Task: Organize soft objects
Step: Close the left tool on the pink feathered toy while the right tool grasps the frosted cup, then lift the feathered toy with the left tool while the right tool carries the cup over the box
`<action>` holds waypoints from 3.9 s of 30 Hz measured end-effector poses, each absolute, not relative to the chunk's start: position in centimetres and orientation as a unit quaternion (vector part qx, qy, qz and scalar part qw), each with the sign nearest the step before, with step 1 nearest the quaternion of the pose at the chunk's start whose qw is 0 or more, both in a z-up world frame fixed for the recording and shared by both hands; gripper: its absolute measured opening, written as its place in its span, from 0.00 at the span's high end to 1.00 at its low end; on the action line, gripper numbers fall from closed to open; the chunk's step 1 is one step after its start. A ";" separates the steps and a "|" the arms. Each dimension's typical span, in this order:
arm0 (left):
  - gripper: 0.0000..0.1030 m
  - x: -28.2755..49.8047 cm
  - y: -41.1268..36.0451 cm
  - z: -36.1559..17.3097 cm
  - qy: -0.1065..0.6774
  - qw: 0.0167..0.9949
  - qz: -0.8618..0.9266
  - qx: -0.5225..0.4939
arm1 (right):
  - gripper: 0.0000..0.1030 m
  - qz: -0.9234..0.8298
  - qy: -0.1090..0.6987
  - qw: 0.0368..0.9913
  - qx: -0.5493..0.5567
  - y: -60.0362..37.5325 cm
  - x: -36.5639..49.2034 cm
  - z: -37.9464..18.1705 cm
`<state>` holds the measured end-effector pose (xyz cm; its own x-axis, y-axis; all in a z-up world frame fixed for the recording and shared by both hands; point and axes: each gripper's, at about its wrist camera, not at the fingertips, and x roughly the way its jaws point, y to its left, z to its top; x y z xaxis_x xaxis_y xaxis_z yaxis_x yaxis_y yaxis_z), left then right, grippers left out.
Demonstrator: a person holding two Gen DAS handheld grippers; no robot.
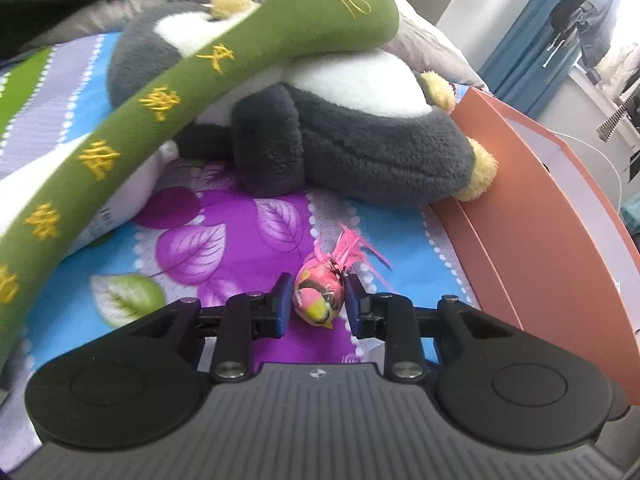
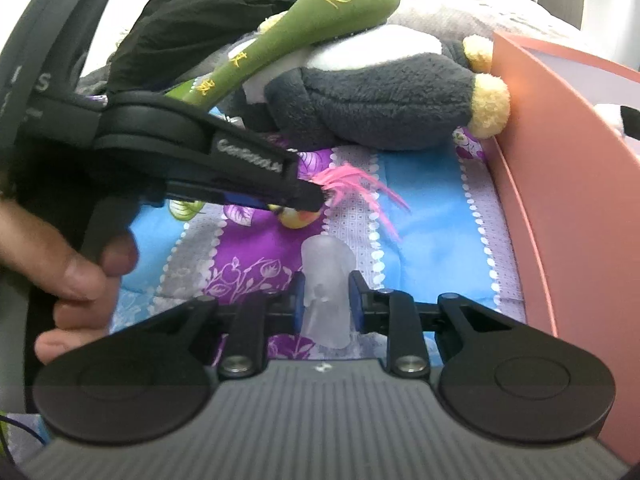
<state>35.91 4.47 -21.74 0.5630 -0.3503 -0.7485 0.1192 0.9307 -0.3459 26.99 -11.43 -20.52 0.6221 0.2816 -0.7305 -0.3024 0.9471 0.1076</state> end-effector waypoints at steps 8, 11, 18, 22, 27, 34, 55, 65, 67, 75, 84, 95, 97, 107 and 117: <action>0.69 32.8 4.8 -19.3 0.447 0.883 -0.097 -0.101 | 0.75 0.156 0.405 0.901 0.004 -12.8 25.8 -18.6; 0.69 31.4 4.8 -18.3 0.443 0.887 -0.089 -0.098 | 0.75 0.155 0.404 0.902 0.003 -13.2 25.2 -17.9; 0.69 28.1 4.8 -16.3 0.433 0.890 -0.078 -0.121 | 0.75 0.159 0.407 0.900 0.010 -13.9 23.0 -16.5; 0.69 26.5 5.2 -15.0 0.428 0.891 -0.069 -0.133 | 0.75 0.161 0.407 0.899 0.018 -14.3 21.7 -15.6; 0.69 24.6 5.6 -13.2 0.419 0.895 -0.063 -0.140 | 0.75 0.160 0.408 0.899 0.014 -14.5 20.5 -14.3; 0.69 22.4 5.5 -11.4 0.418 0.893 -0.069 -0.151 | 0.75 0.153 0.412 0.898 0.014 -14.2 19.4 -12.7; 0.69 16.6 5.9 -8.1 0.418 0.890 -0.068 -0.171 | 0.75 0.151 0.415 0.897 0.032 -13.7 16.0 -8.2; 0.69 14.4 3.9 -5.2 0.398 0.899 -0.068 -0.170 | 0.75 0.161 0.383 0.909 0.041 -15.7 14.4 -4.8; 0.69 14.4 3.2 -4.7 0.394 0.900 -0.070 -0.170 | 0.75 0.162 0.374 0.912 0.042 -16.3 14.4 -4.0; 0.69 15.0 0.3 -1.6 0.370 0.911 -0.084 -0.163 | 0.75 0.161 0.337 0.927 0.045 -19.0 14.9 -0.9; 0.69 17.5 -3.6 2.9 0.332 0.924 -0.116 -0.149 | 0.75 0.142 0.290 0.944 0.059 -23.2 16.2 2.8; 0.69 24.1 -10.8 2.5 0.357 0.911 -0.162 -0.131 | 0.75 0.088 0.290 0.950 0.077 -29.7 20.1 2.1; 0.69 25.9 -12.4 1.4 0.371 0.905 -0.167 -0.123 | 0.75 0.076 0.299 0.948 0.083 -31.1 21.0 1.2; 0.69 33.7 -18.2 -5.1 0.437 0.879 -0.172 -0.086 | 0.75 0.036 0.365 0.925 0.097 -36.5 27.0 -5.0; 0.69 39.4 -21.2 -10.6 0.483 0.857 -0.170 -0.054 | 0.75 0.032 0.417 0.904 0.091 -38.1 32.4 -10.2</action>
